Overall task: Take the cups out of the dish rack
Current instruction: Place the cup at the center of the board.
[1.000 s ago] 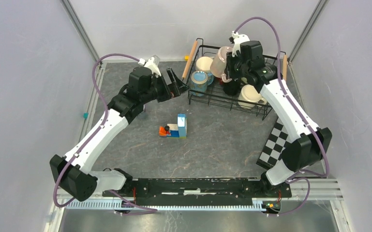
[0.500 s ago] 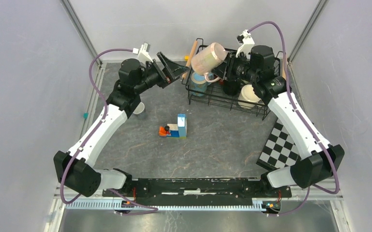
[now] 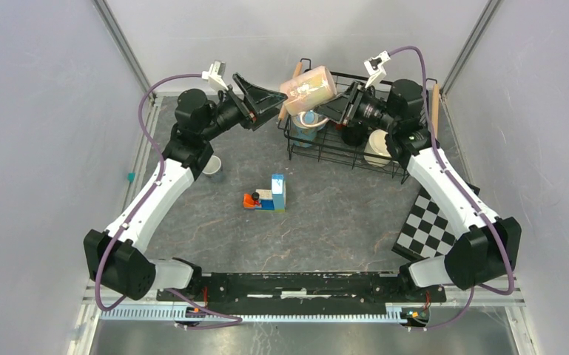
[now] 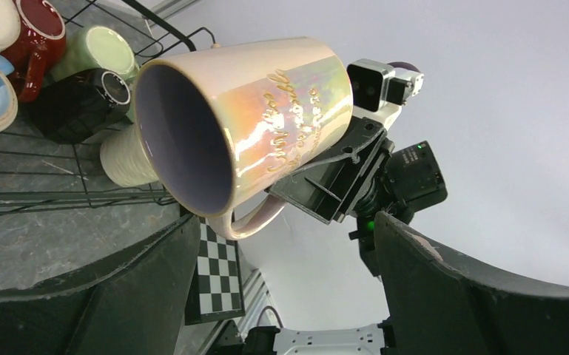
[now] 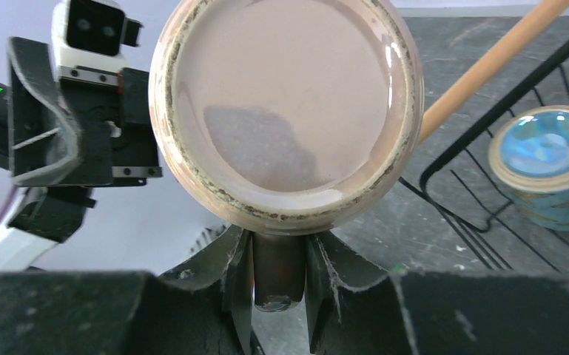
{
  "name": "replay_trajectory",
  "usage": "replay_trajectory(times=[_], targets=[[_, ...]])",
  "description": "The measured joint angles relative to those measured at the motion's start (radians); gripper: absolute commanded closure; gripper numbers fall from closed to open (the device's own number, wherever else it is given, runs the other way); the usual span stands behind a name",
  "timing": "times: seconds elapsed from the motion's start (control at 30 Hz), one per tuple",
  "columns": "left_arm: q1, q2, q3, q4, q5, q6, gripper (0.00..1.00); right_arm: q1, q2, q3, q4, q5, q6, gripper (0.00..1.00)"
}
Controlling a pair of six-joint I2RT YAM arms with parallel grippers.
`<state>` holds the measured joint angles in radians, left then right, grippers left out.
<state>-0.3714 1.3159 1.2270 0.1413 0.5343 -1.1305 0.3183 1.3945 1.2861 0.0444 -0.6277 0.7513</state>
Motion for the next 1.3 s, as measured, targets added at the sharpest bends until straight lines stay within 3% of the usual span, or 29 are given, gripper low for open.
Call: replay_trajectory(times=[0.37, 0.67, 1.1, 1.23, 1.3], targets=[[0.001, 0.023, -0.011, 0.137, 0.053, -0.114, 0.16, -0.014, -0.003, -0.106, 0.282, -0.135, 0.214, 1.0], [-0.001, 0.063, -0.028, 0.338, 0.113, -0.29, 0.34, -0.013, -0.004, -0.182, 0.5, -0.229, 0.352, 1.0], [-0.046, 0.098, -0.032, 0.471, 0.131, -0.411, 0.57, -0.005, -0.004, -0.205, 0.608, -0.275, 0.396, 1.0], [-0.052, 0.105, -0.032, 0.482, 0.131, -0.418, 0.69, -0.004, -0.004, -0.211, 0.618, -0.274, 0.396, 1.0], [-0.054, 0.111, -0.034, 0.484, 0.131, -0.424, 0.84, -0.004, -0.004, -0.213, 0.621, -0.273, 0.394, 1.0]])
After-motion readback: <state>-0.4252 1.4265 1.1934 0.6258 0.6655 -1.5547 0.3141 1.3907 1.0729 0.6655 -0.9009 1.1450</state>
